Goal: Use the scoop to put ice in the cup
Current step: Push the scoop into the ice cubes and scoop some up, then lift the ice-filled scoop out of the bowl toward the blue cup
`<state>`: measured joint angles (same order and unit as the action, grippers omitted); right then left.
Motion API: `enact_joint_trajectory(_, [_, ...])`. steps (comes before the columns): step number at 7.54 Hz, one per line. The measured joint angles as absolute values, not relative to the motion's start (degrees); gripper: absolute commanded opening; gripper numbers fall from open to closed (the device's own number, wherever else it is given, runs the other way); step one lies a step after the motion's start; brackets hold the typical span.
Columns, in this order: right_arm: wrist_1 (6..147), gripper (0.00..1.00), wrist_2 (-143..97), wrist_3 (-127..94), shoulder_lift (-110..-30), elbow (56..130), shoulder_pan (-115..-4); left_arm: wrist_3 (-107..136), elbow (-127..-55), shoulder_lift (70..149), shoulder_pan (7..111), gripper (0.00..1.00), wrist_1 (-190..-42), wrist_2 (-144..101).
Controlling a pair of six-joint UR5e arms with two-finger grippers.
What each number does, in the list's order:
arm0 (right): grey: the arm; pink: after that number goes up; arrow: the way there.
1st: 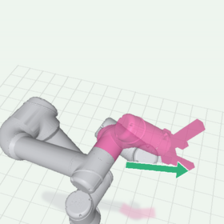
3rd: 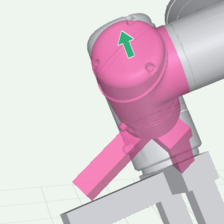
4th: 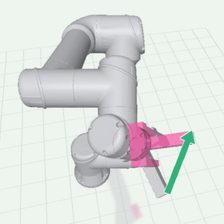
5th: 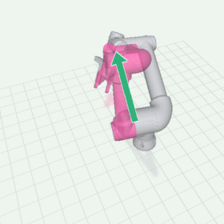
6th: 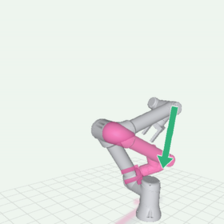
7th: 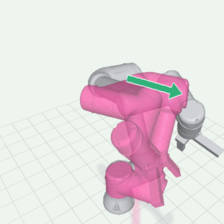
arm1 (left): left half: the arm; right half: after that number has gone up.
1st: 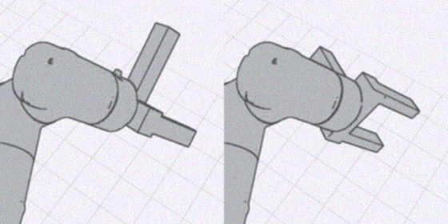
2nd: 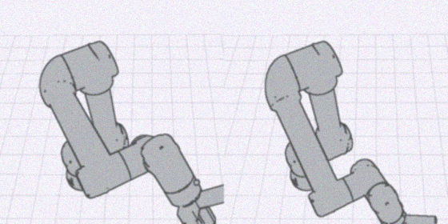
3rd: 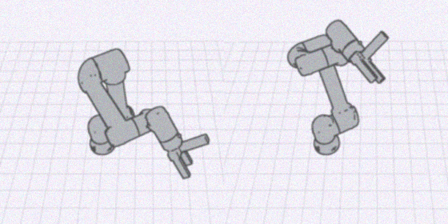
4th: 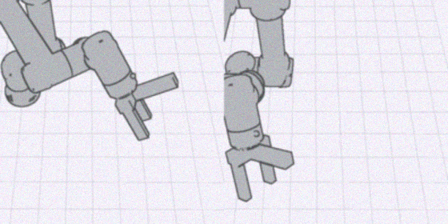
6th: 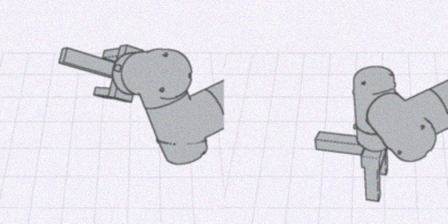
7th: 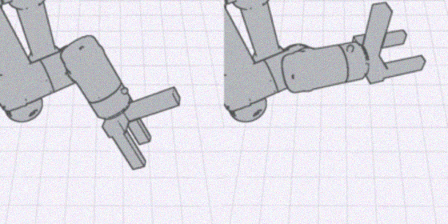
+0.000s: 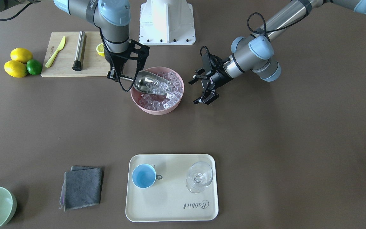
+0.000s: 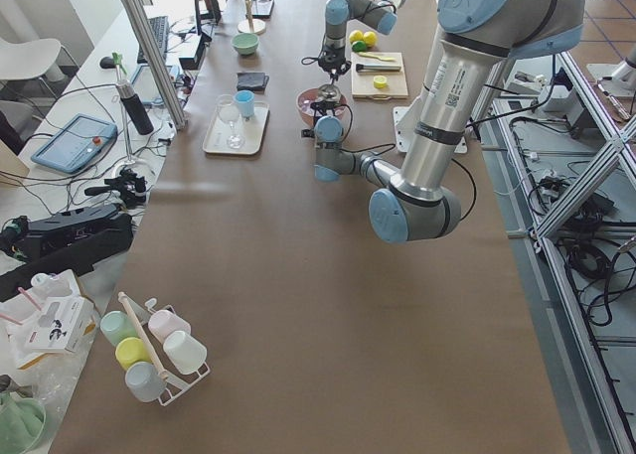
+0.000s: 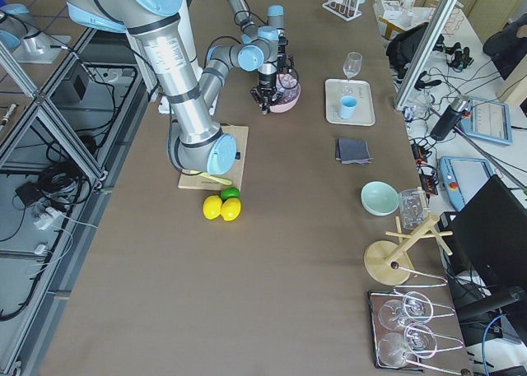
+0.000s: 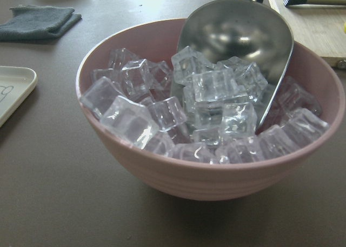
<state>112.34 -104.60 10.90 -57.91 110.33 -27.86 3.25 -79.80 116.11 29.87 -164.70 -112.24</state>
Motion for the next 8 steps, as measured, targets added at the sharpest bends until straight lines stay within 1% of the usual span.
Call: enact_joint_trajectory(8, [108.7,0.00,-107.6,10.6,-60.7,115.2,-27.9,3.3,-79.8,115.9,30.1,0.98,-164.7,-112.3])
